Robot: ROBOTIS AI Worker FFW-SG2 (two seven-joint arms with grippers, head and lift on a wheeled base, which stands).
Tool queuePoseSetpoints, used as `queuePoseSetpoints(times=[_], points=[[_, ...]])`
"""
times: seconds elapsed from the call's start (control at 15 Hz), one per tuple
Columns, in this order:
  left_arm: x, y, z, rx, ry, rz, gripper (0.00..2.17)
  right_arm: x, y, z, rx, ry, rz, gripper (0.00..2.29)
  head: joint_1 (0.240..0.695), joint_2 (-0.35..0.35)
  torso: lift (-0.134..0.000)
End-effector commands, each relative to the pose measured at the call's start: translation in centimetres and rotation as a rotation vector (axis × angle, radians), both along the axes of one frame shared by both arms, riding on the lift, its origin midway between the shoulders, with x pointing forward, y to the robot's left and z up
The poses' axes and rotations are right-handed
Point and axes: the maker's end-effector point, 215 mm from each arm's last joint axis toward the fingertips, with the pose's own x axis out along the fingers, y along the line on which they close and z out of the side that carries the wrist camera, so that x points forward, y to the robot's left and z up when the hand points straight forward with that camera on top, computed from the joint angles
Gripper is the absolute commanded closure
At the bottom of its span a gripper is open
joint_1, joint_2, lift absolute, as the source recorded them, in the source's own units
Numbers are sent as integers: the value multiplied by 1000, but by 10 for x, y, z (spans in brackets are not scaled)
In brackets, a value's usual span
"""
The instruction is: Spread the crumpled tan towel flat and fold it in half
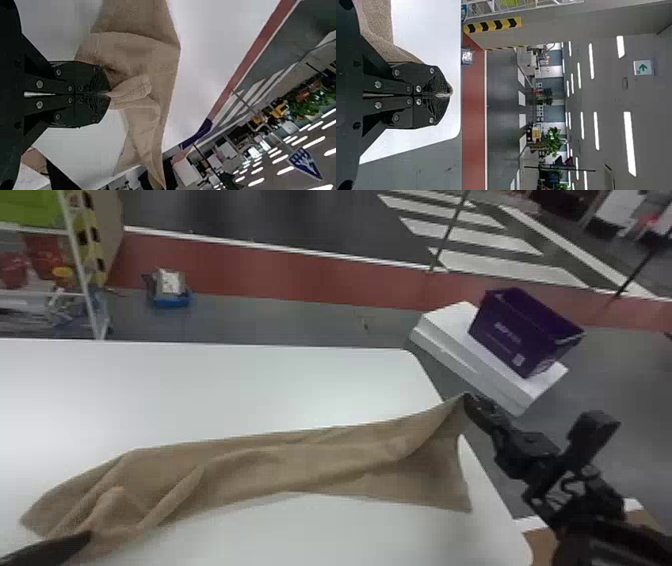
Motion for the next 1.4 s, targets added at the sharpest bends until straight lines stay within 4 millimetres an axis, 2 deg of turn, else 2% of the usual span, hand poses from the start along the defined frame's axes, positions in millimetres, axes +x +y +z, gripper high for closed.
queuePoseSetpoints(times=[0.0,0.07,0.13,0.33,0.4,0.53,0.73,0.93,1.13,1.33], points=[[-11,1,-29,123,62,-13,397,-2,-2,3,2,-4,-3,2128,695,-350,-124],[-11,8,-34,162,71,0,87,-2,-3,4,0,-6,-3,2128,695,-350,-124],[-7,15,-30,180,53,17,66,-2,-3,4,3,-8,-3,2128,695,-350,-124],[25,58,-4,295,-99,103,66,-2,-2,5,6,-6,0,2128,695,-347,-124],[29,61,9,286,-129,119,70,-2,-2,6,7,-6,-2,2128,695,-308,-124],[34,55,33,226,-196,112,76,-3,-2,7,8,-1,-1,2128,695,-282,-124],[27,43,49,127,-228,67,87,-7,-4,9,5,0,-6,2128,695,-291,-124],[-1,36,60,24,-245,7,238,-9,-6,9,8,6,-10,2128,695,-312,-124],[-25,23,54,-13,-216,-43,272,-1,-8,11,18,12,-16,2128,695,-337,-124],[-41,13,59,-58,-215,-86,340,4,-2,9,28,24,-7,2128,695,-350,-124]])
